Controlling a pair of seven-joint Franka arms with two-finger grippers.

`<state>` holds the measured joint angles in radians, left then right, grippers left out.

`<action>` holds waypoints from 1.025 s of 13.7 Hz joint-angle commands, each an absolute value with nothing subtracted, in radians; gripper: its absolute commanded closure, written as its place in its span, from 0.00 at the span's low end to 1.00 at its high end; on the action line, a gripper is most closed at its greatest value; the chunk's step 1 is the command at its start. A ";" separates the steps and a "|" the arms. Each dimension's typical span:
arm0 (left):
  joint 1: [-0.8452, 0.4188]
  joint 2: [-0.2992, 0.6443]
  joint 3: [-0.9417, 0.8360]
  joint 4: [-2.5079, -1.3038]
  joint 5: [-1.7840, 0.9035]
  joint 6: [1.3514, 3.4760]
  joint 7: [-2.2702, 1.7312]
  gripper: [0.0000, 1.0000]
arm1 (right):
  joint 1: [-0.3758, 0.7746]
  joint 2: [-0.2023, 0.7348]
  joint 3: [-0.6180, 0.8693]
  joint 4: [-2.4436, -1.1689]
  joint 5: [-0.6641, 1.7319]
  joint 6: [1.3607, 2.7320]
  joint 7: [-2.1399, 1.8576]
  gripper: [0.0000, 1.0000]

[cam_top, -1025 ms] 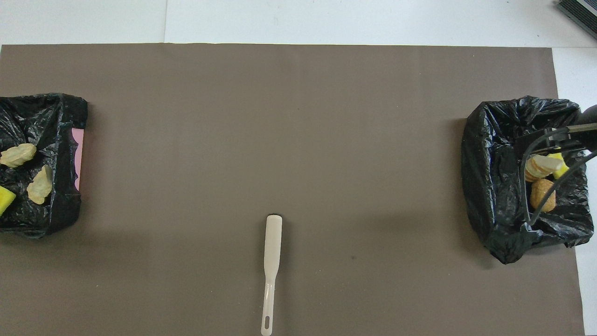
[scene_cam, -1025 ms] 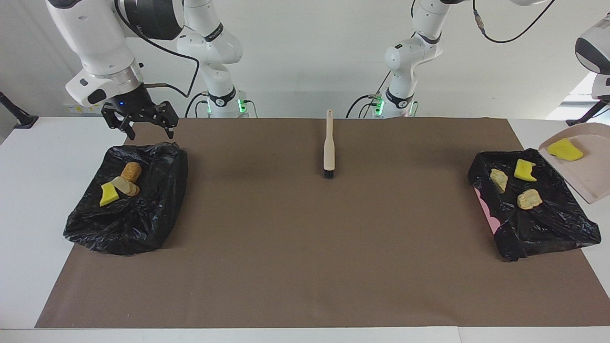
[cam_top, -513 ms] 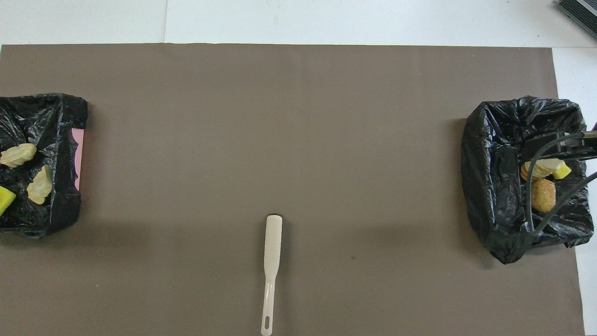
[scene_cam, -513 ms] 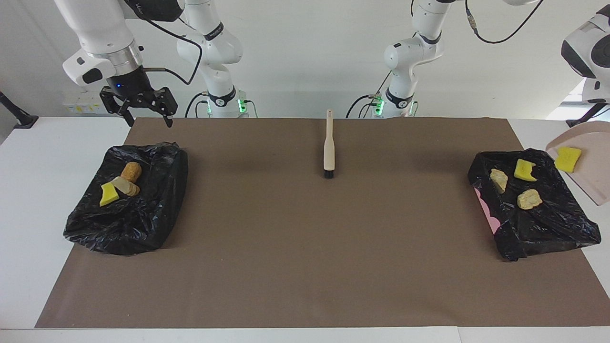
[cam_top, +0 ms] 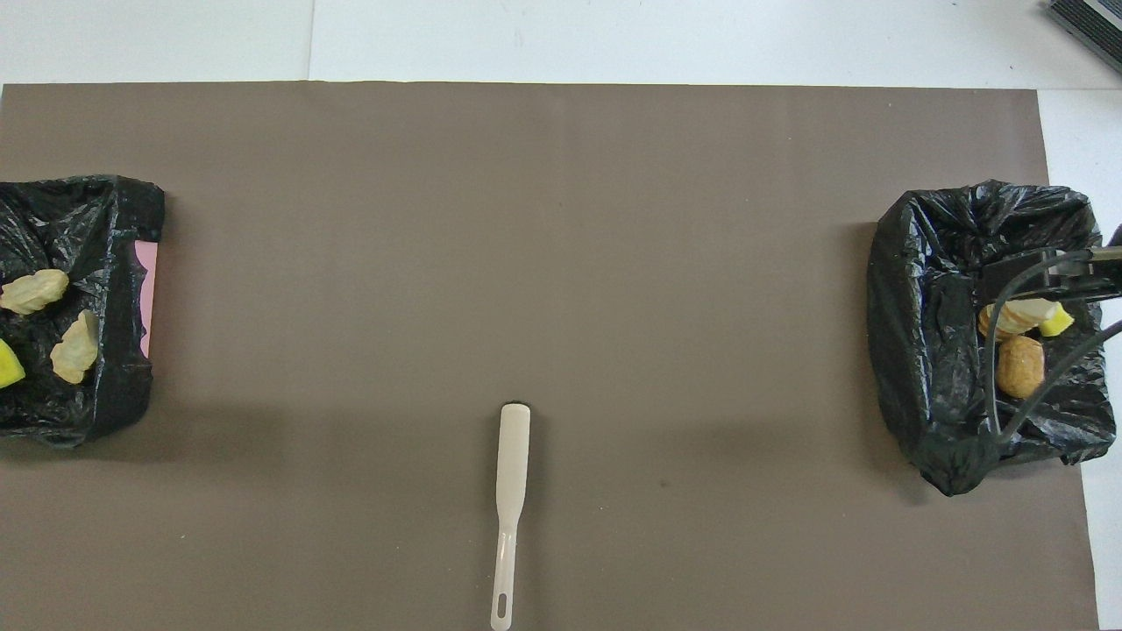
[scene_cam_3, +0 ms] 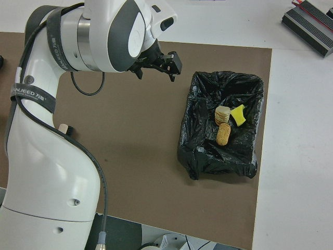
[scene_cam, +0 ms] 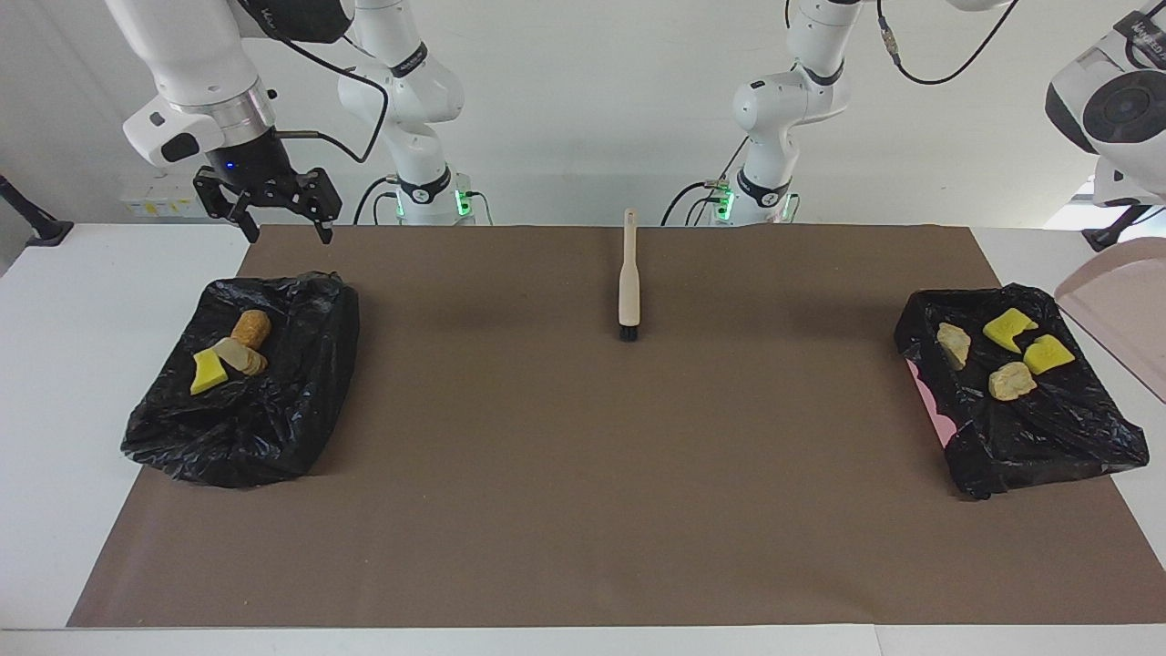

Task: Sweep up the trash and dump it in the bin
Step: 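Tip the dustpan to dump the trash into the bag with the left gripper, then bring the dustpan back and lower it onto the table with the left gripper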

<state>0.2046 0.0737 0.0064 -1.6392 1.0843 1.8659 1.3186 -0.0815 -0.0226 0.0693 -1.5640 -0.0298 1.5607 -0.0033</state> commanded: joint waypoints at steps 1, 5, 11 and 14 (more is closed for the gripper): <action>0.163 0.057 0.009 -1.634 0.952 1.809 1.301 1.00 | -0.086 -0.034 0.074 -1.575 -0.018 1.552 0.012 0.00; 0.127 0.049 0.008 -1.644 0.656 1.715 1.223 1.00 | -0.086 -0.034 0.074 -1.575 -0.018 1.551 0.012 0.00; -0.023 0.043 0.008 -1.666 0.317 1.583 0.828 1.00 | -0.086 -0.034 0.074 -1.575 -0.018 1.551 0.012 0.00; -0.113 0.060 0.008 -1.670 0.187 1.574 0.578 1.00 | -0.084 -0.034 0.074 -1.575 -0.018 1.551 0.012 0.00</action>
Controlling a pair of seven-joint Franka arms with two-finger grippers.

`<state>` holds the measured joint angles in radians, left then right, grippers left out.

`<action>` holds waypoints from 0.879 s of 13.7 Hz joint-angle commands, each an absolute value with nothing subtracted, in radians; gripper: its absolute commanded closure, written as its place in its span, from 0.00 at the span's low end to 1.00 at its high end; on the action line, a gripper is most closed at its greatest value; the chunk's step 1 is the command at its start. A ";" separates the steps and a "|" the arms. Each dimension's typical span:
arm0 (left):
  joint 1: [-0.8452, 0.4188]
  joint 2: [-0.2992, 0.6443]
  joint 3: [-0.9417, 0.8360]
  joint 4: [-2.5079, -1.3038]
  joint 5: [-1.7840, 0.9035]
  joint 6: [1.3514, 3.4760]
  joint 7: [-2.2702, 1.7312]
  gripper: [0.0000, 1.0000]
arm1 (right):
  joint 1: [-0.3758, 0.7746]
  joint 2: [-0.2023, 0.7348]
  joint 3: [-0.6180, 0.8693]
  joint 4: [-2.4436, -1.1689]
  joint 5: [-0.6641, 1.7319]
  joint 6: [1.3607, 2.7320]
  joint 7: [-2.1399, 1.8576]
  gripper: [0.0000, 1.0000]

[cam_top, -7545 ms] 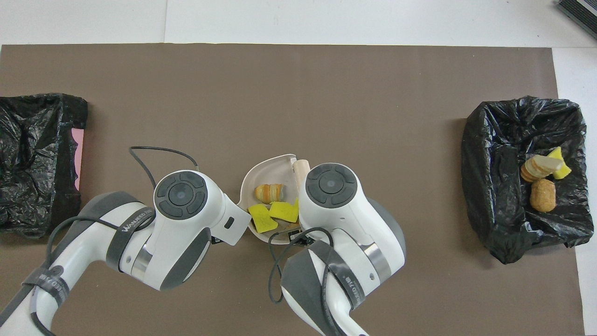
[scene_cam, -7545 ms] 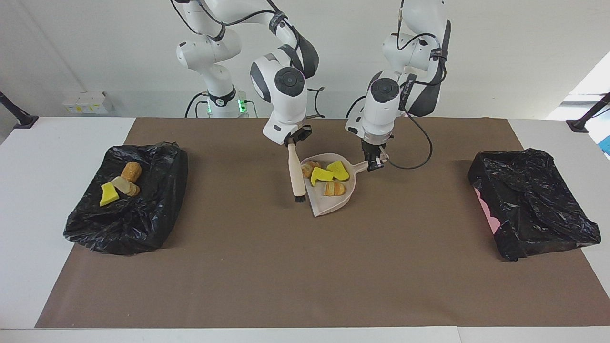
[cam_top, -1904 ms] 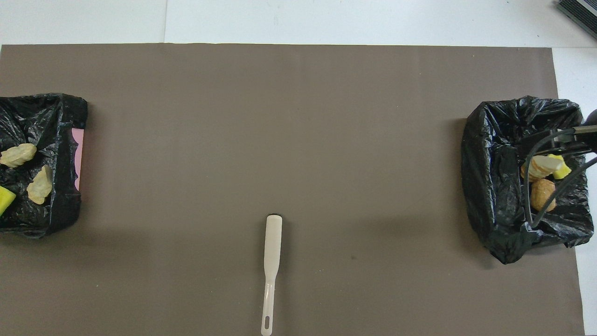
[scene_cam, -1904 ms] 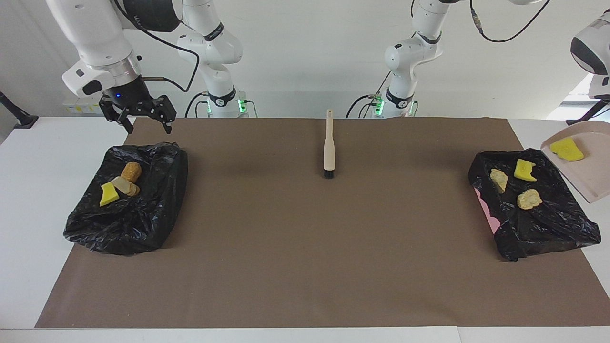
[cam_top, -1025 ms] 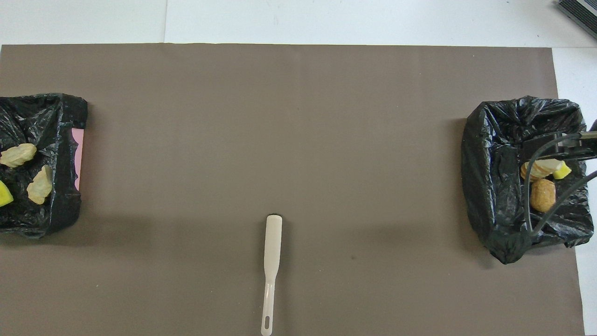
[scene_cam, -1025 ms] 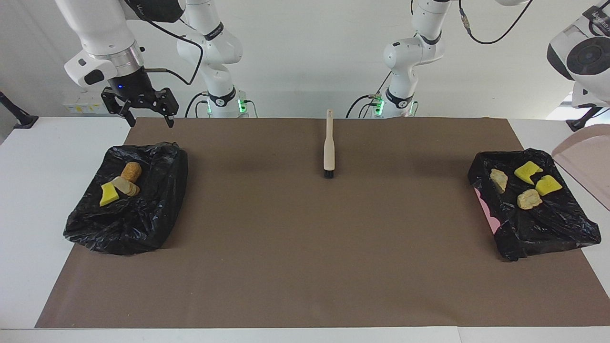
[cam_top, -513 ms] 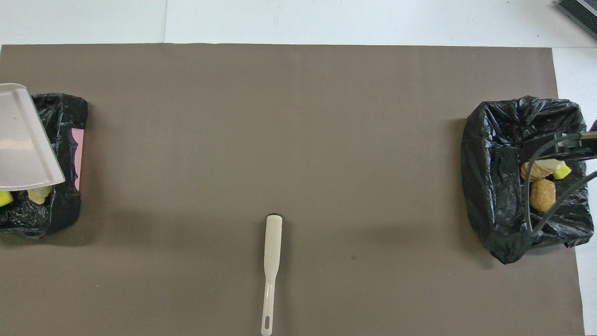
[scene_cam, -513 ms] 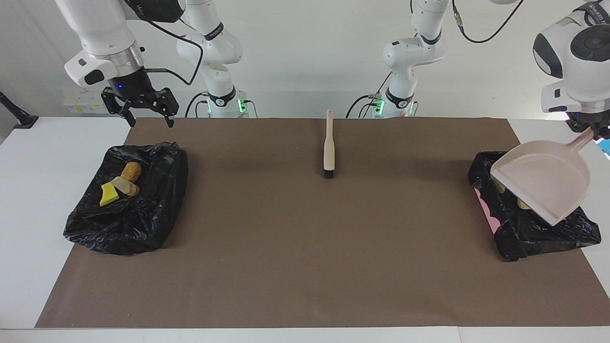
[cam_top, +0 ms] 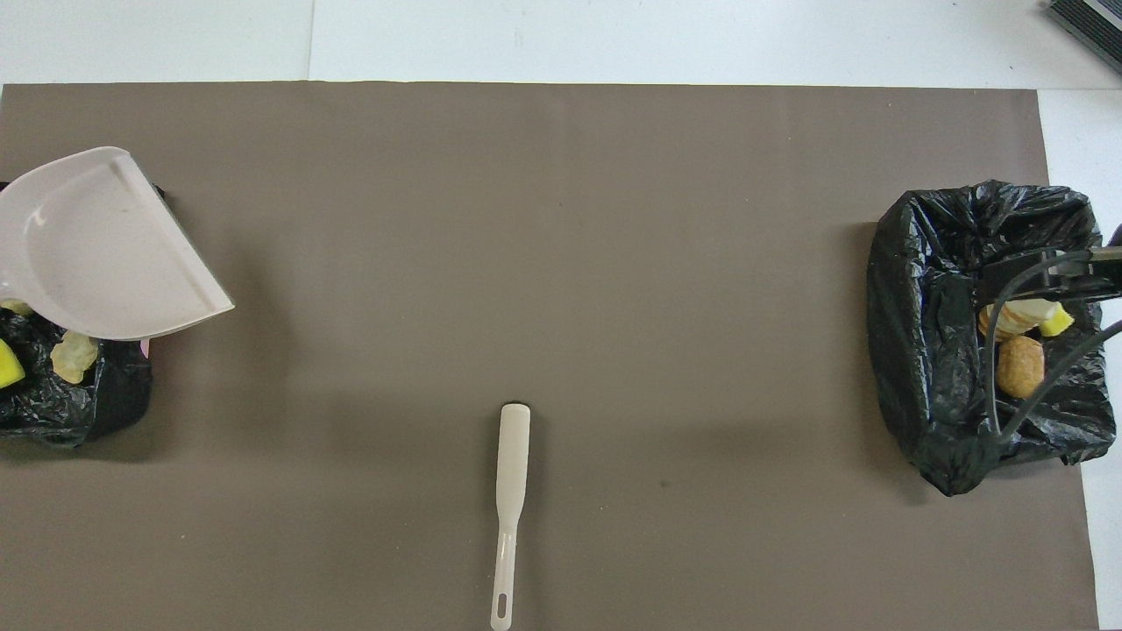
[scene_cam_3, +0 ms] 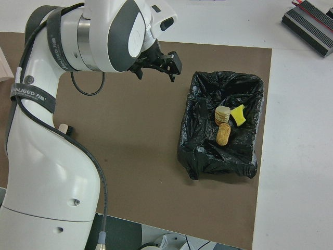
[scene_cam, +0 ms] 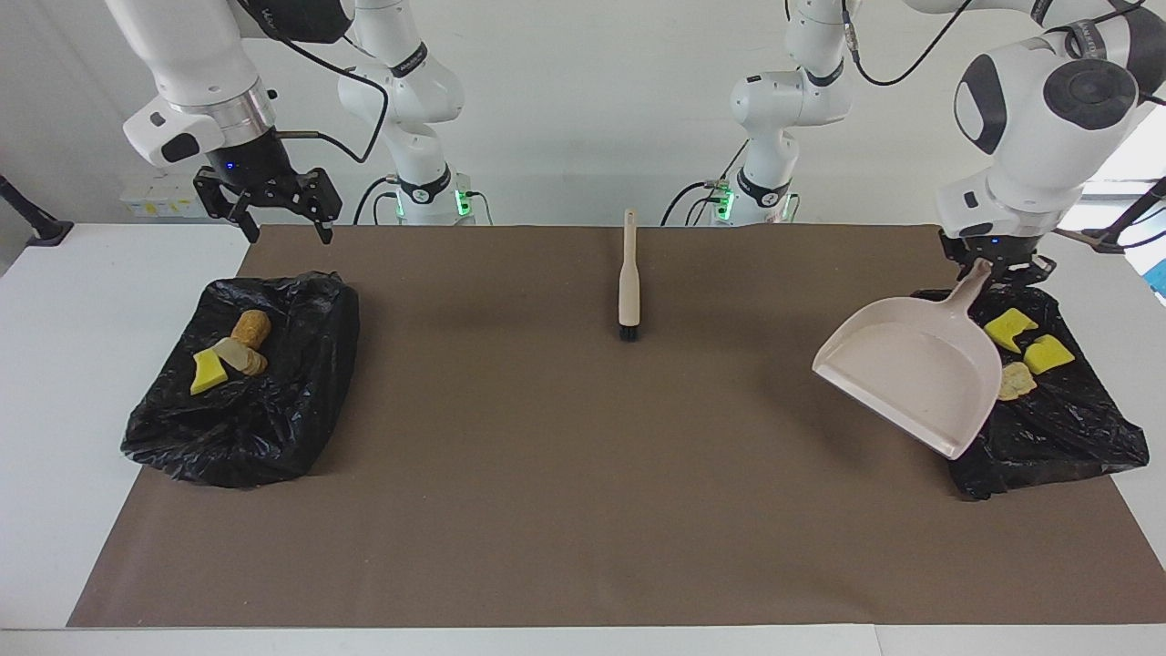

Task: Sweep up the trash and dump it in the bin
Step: 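Bring the dustpan back and lower it onto the table with the left gripper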

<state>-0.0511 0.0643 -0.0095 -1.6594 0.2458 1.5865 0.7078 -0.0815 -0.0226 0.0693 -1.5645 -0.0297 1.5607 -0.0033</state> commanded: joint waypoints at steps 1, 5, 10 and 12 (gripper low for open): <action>-0.141 0.064 0.008 -1.671 0.154 1.584 0.496 1.00 | -0.086 -0.034 0.074 -1.575 -0.018 1.551 0.012 0.00; -0.283 0.110 0.008 -1.672 0.046 1.681 0.117 1.00 | -0.086 -0.034 0.074 -1.575 -0.018 1.551 0.012 0.00; -0.478 0.273 0.008 -1.658 -0.006 1.937 -0.357 1.00 | -0.086 -0.034 0.074 -1.575 -0.018 1.551 0.012 0.00; -0.521 0.322 0.008 -1.654 -0.044 2.021 -0.429 1.00 | -0.086 -0.034 0.074 -1.575 -0.018 1.551 0.012 0.00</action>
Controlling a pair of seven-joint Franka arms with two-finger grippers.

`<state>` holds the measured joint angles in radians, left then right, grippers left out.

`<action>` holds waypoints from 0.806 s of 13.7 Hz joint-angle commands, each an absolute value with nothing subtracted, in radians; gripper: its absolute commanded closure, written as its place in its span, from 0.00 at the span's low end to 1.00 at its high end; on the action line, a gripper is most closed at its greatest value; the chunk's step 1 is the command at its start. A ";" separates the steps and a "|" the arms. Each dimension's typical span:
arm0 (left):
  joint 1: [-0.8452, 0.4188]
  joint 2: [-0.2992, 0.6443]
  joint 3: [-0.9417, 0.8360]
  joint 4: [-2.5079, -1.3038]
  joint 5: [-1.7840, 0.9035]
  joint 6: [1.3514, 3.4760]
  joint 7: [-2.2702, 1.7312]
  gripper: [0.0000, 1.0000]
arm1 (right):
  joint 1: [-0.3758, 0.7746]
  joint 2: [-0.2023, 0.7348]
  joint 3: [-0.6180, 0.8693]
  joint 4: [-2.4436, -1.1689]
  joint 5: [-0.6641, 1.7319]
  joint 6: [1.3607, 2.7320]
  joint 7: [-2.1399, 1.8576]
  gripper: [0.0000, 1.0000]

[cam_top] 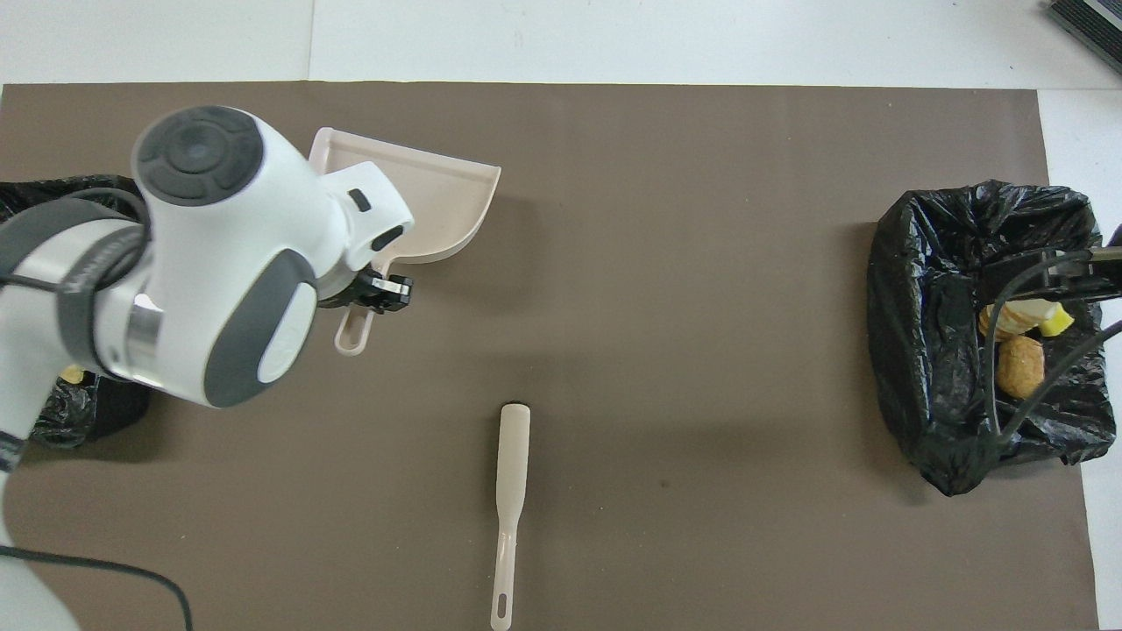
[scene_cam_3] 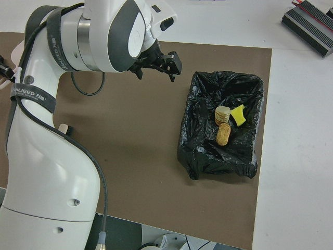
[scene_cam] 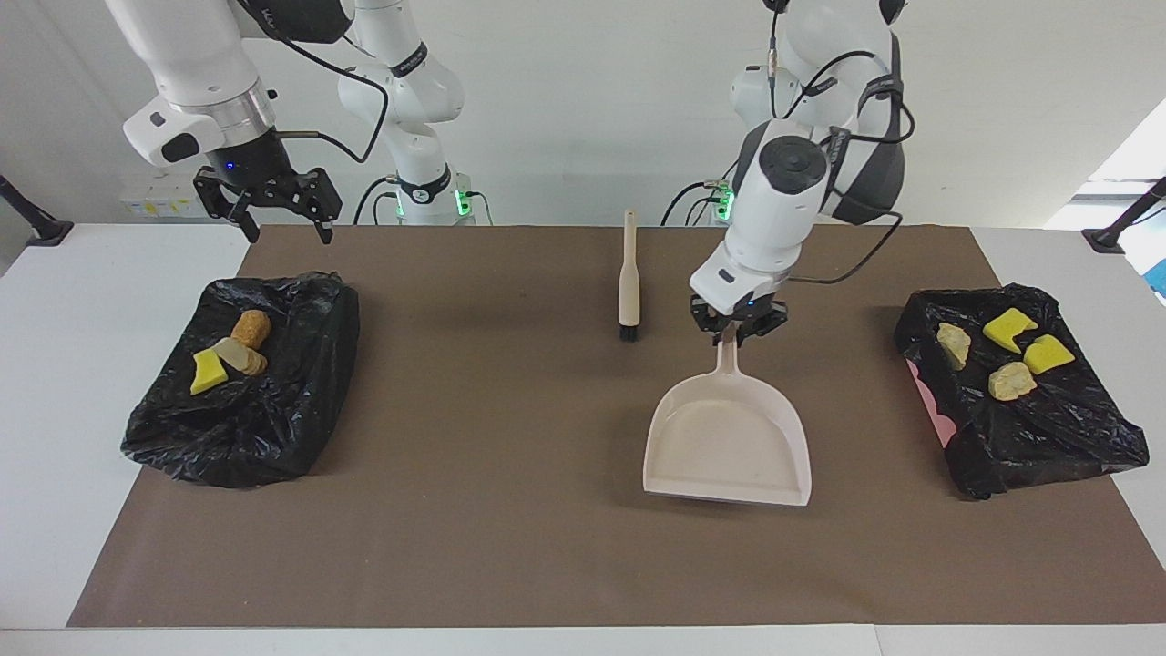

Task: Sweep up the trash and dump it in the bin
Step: 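Bring the dustpan back and lower it onto the table with the left gripper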

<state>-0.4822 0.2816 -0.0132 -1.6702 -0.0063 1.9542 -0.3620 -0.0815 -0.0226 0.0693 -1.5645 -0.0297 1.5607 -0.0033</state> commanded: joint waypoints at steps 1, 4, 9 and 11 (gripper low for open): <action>-0.537 0.339 0.009 -1.654 -0.051 2.057 -0.455 1.00 | -0.086 -0.034 0.074 -1.575 -0.018 1.551 0.012 0.00; -0.567 0.382 0.008 -1.666 -0.049 2.118 -0.480 1.00 | -0.086 -0.034 0.074 -1.575 -0.018 1.551 0.012 0.00; -0.606 0.405 0.008 -1.703 -0.049 2.126 -0.474 1.00 | -0.086 -0.034 0.074 -1.575 -0.018 1.552 0.012 0.00; -0.614 0.391 0.008 -1.738 -0.049 2.120 -0.474 0.83 | -0.086 -0.034 0.074 -1.575 -0.018 1.551 0.012 0.00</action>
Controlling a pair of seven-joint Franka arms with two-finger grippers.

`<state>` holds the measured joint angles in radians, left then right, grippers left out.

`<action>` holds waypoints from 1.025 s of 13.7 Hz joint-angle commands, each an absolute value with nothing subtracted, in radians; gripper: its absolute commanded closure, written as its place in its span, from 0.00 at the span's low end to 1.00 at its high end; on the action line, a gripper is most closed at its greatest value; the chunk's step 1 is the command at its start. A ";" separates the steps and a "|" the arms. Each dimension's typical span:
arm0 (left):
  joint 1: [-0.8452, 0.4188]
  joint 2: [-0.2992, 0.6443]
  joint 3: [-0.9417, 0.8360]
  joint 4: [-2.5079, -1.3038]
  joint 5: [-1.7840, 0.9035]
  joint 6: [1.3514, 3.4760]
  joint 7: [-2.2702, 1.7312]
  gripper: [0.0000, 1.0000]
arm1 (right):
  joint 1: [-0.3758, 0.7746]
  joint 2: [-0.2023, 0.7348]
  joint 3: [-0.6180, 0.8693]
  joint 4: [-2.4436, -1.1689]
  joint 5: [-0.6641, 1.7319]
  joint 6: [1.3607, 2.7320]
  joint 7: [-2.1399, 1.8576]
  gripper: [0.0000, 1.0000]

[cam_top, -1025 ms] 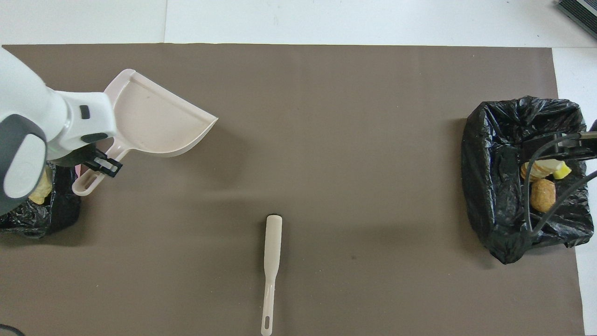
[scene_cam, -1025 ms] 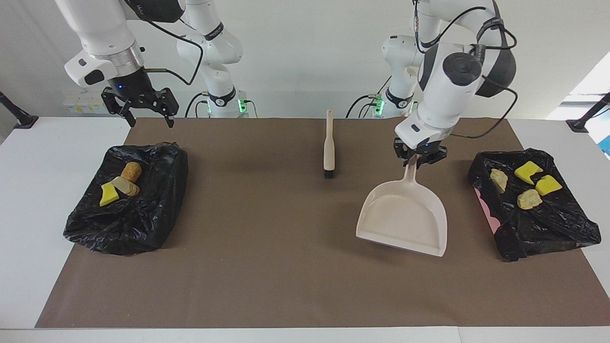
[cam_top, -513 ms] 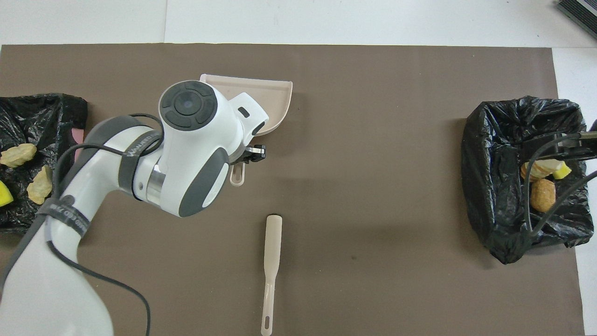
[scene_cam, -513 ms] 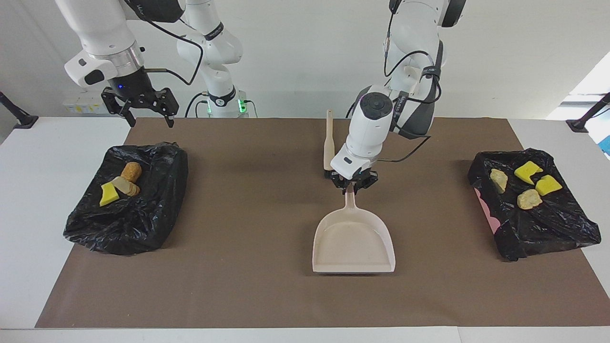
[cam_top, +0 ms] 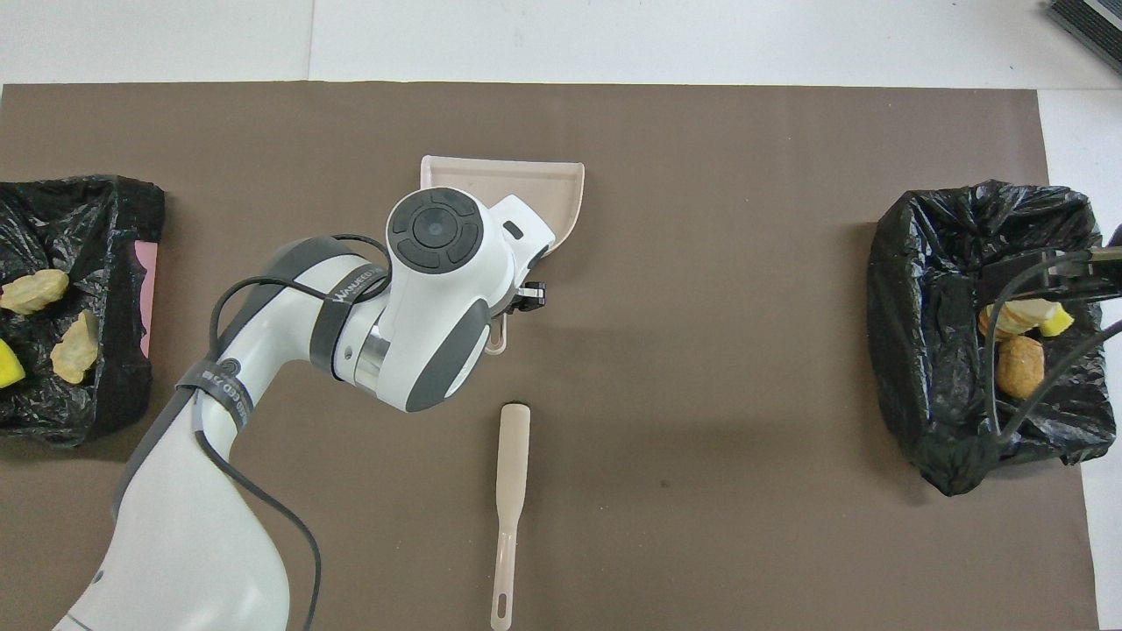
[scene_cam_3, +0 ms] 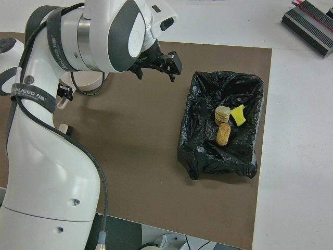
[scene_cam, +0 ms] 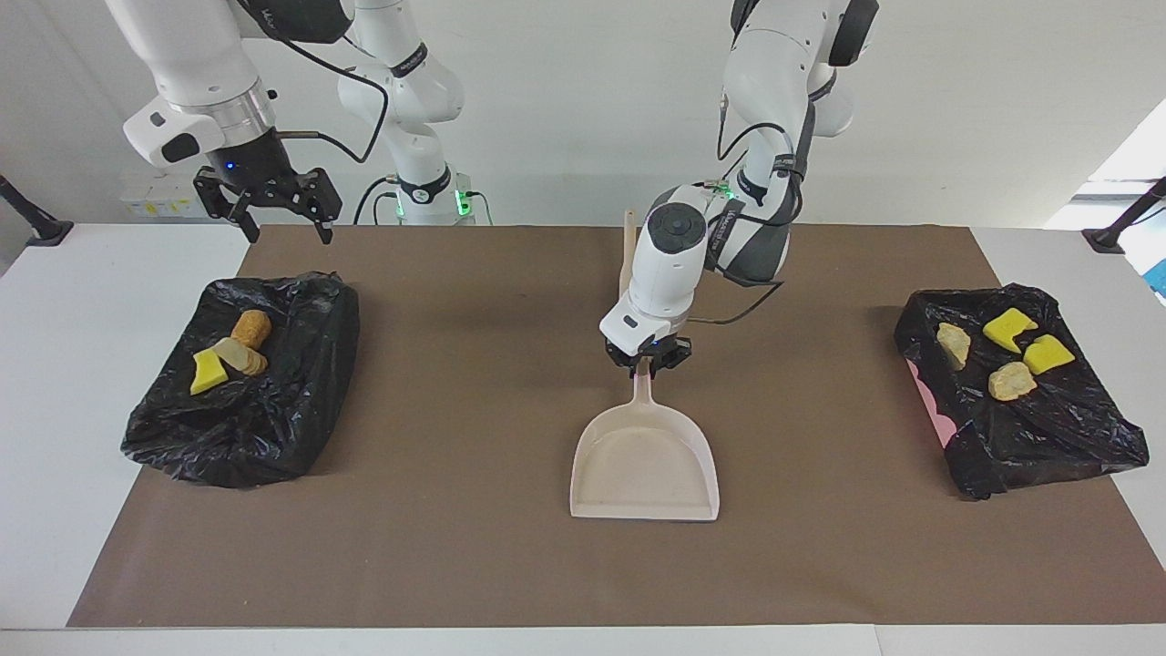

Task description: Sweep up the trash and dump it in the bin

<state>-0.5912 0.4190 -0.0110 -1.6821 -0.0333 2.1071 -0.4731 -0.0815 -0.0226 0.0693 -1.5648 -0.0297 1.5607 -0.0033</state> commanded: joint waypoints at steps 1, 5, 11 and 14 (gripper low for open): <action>-0.620 0.390 0.008 -1.740 -0.049 2.114 -0.476 0.62 | -0.086 -0.034 0.074 -1.575 -0.018 1.551 0.012 0.00; -0.603 0.353 0.018 -1.740 -0.037 2.077 -0.456 0.00 | -0.086 -0.034 0.074 -1.575 -0.018 1.551 0.012 0.00; -0.427 0.148 0.026 -1.753 -0.035 1.862 -0.220 0.00 | -0.086 -0.034 0.074 -1.575 -0.018 1.551 0.012 0.00; -0.298 0.048 0.028 -1.766 -0.035 1.804 -0.048 0.00 | -0.086 -0.034 0.074 -1.575 -0.018 1.551 0.012 0.00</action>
